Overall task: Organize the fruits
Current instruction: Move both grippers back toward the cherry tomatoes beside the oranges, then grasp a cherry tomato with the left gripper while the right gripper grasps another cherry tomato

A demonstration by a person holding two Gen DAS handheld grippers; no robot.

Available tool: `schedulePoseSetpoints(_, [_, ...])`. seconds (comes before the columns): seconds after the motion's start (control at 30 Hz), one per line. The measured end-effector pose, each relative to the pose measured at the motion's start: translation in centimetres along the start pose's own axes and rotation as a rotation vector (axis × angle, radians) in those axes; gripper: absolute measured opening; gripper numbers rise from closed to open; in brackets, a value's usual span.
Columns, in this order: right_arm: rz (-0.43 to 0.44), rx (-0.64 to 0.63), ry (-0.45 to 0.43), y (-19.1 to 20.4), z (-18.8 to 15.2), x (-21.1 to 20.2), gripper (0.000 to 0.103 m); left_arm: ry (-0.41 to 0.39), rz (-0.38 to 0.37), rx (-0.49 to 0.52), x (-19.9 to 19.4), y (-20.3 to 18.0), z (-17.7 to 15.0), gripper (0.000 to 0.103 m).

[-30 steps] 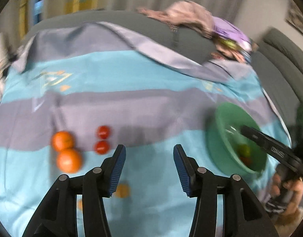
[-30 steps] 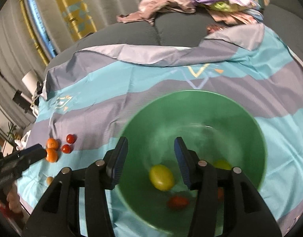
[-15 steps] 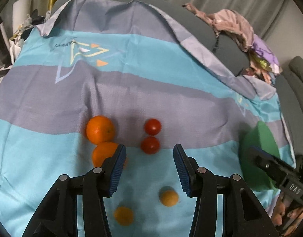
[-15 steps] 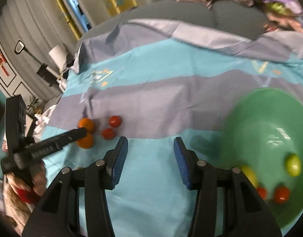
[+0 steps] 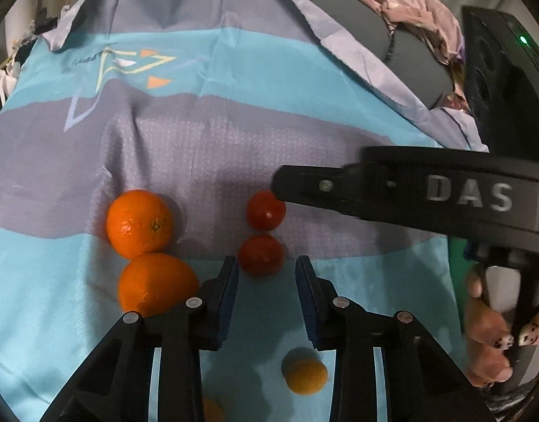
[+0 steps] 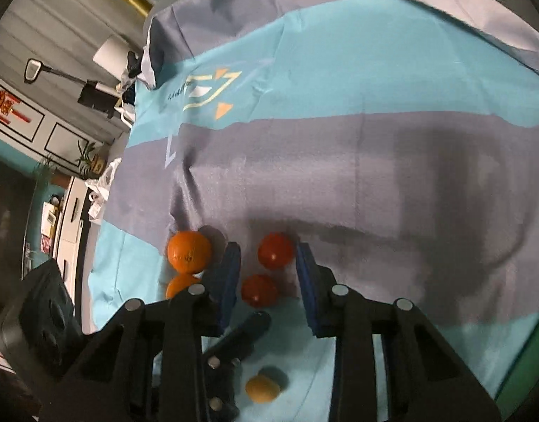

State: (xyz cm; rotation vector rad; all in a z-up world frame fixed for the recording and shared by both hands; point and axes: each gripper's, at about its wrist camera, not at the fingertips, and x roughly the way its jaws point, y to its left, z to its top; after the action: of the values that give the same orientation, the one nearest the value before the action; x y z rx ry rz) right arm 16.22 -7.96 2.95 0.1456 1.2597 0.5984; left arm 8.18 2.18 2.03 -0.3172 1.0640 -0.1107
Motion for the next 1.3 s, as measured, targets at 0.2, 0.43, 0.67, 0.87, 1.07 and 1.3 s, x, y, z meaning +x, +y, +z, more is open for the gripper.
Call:
schedulePoseSetpoints(0.2, [-0.009,-0.016,0.042,0.0,0.2,1.9,0.033,-0.017,-0.014,-0.010,0.1,0.3,-0.1,0.029])
schedulePoseSetpoints(0.43, [-0.031,-0.033,0.044,-0.1,0.3,2.9,0.030,-0.023,-0.027,-0.007,0.4,0.0,-0.1,0.026])
schedulePoseSetpoints(0.67, [-0.042,-0.017,0.015,-0.8,0.1,2.0,0.027,-0.027,-0.081,-0.021,0.5,0.2,0.0,0.023])
schedulePoseSetpoints(0.87, [-0.061,-0.012,-0.064,-1.9,-1.2,-2.0,0.027,-0.027,-0.087,-0.040,0.5,0.0,0.2,0.017])
schedulePoseSetpoints(1.07, [-0.075,0.010,-0.126,-3.1,-3.9,-5.4,0.027,-0.039,-0.105,-0.008,-0.2,-0.9,-0.2,0.017])
schedulePoseSetpoints(1.3, [-0.071,0.037,-0.183,-4.4,-7.8,-8.2,0.027,-0.050,-0.145,-0.040,-1.0,0.1,0.4,0.017])
